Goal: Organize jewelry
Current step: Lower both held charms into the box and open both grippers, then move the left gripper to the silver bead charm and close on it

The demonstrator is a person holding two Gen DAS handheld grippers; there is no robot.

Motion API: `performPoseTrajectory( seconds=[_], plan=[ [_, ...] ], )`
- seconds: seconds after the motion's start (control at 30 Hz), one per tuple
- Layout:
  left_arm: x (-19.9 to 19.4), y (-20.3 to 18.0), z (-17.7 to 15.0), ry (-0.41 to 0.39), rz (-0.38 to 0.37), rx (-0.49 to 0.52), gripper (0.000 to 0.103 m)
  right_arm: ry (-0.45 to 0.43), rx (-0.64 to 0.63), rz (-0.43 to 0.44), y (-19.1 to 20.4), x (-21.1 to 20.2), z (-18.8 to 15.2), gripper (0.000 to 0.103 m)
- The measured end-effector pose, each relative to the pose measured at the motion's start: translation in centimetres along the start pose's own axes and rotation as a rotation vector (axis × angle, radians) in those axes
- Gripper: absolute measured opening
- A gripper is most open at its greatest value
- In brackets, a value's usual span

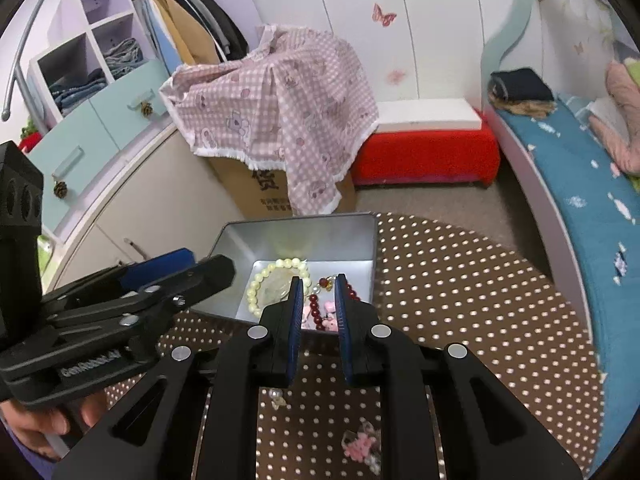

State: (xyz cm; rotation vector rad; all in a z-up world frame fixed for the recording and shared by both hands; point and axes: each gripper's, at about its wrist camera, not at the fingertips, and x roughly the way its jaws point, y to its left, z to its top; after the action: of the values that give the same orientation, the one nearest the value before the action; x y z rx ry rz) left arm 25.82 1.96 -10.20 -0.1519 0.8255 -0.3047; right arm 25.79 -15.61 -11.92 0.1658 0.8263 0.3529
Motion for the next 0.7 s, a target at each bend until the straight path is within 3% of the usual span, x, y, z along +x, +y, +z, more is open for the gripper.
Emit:
performPoseTrajectory(
  seconds=[0.07,0.33,0.57,0.7],
  plan=[
    [-1.3,-0.3,-0.3,-0.033,0.007,-0.007,0.067,-0.029,-0.007,-0.021,-0.2,-1.3,-0.3,0.043],
    [-5.4,-1.6,-2.4,-0.143,0.024,-0.012,0.078,-0.1,-0.023,-0.068,-1.6,-6.0,-2.2,0.045],
    [-5.8,-2.1,-5.4,-0.149,0.077,-0.002,0.078,-0.11,-0.023,-0.132,-3.7,-8.0,-5.3,0.051],
    [-4.1,-1.9,-7.3,-0.095,0.094,-0.009,0.078,-0.075,-0.002,-0.133,-4.7,-7.3,-7.2,0.051]
  ],
)
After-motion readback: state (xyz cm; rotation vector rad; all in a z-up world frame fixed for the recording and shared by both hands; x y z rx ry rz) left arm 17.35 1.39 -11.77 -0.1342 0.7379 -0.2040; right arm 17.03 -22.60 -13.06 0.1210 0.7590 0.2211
